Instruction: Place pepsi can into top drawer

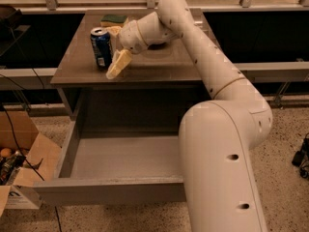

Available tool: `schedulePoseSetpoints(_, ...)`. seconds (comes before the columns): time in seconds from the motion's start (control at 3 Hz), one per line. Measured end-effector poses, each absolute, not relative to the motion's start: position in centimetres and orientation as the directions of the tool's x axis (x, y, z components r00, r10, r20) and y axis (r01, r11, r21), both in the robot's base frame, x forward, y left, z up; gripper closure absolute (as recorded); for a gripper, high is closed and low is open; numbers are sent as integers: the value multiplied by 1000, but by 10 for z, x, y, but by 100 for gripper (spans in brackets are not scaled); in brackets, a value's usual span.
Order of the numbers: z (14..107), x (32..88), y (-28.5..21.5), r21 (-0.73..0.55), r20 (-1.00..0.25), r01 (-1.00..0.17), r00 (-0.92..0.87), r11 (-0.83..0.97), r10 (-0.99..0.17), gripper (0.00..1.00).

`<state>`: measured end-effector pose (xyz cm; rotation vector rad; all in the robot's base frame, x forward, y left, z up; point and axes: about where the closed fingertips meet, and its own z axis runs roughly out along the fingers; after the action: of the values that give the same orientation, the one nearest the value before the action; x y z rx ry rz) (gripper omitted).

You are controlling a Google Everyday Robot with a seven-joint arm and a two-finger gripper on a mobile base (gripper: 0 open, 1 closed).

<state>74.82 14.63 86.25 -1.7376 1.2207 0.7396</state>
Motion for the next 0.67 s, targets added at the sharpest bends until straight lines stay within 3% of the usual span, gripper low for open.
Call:
schedulePoseSetpoints(0.33, 873, 753, 162, -333, -839, -929, 369, -160, -400, 3)
schedulePoseSetpoints(0.67, 876, 760, 166, -340, -843, -929, 371, -149, -389, 26)
